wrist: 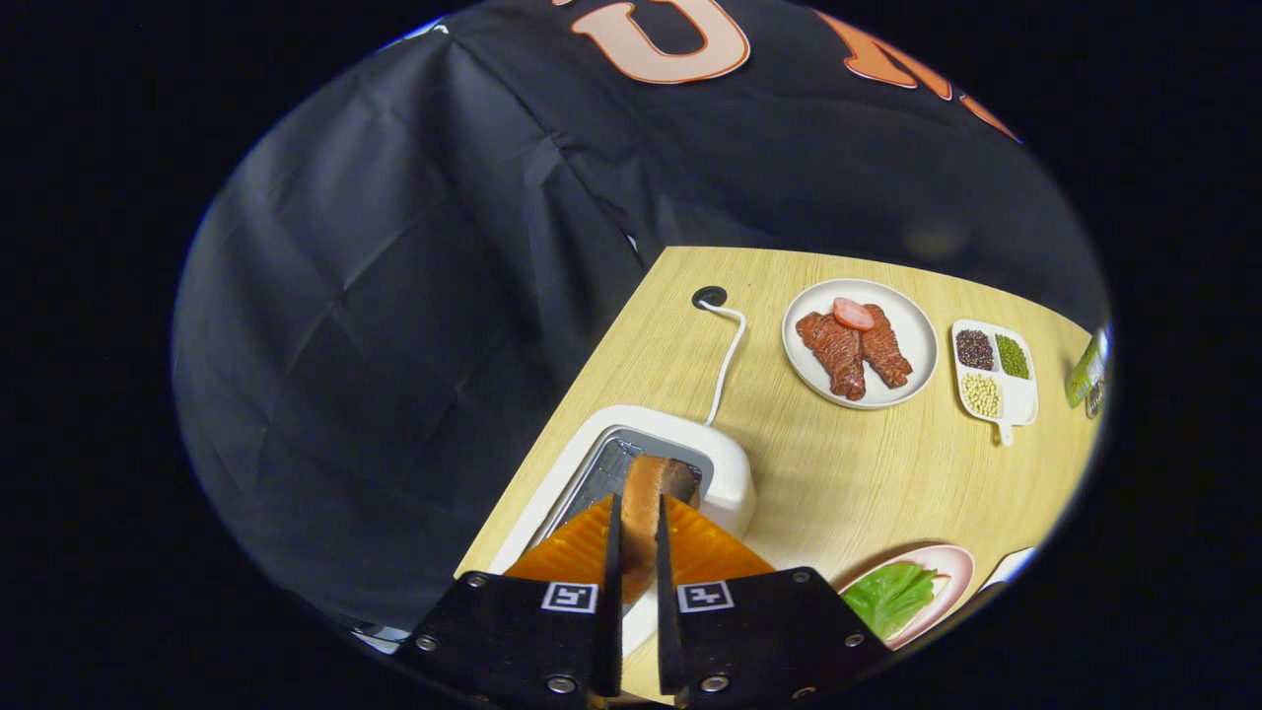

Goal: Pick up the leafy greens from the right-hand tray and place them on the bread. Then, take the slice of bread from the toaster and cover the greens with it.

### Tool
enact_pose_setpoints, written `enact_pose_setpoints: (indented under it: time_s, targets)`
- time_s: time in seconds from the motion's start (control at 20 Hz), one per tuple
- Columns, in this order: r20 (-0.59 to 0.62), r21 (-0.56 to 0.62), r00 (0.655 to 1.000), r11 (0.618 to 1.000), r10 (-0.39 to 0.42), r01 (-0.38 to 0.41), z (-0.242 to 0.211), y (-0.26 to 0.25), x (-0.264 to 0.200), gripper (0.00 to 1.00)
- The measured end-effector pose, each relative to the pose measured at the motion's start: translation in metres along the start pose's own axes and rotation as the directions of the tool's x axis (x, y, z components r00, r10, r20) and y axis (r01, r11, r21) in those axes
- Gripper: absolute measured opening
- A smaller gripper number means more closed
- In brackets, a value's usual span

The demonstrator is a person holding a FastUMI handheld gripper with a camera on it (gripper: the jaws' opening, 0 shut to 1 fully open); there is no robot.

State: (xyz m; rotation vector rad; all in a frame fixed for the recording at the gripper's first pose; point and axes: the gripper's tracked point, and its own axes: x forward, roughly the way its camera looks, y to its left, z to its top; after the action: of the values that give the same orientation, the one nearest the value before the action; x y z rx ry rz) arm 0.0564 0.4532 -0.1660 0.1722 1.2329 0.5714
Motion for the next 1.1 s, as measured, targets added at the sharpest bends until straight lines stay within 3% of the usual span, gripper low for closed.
enact_pose_setpoints:
  time_s: [0.7,1.1]
  targets:
    - [0.179,0.090,0.969,0.978,0.170,-0.188,-0.004,-0.010,-0.090,0.13]
    - [0.290,0.119,0.939,0.966,0.187,-0.229,-0.019,-0.051,-0.141,0.13]
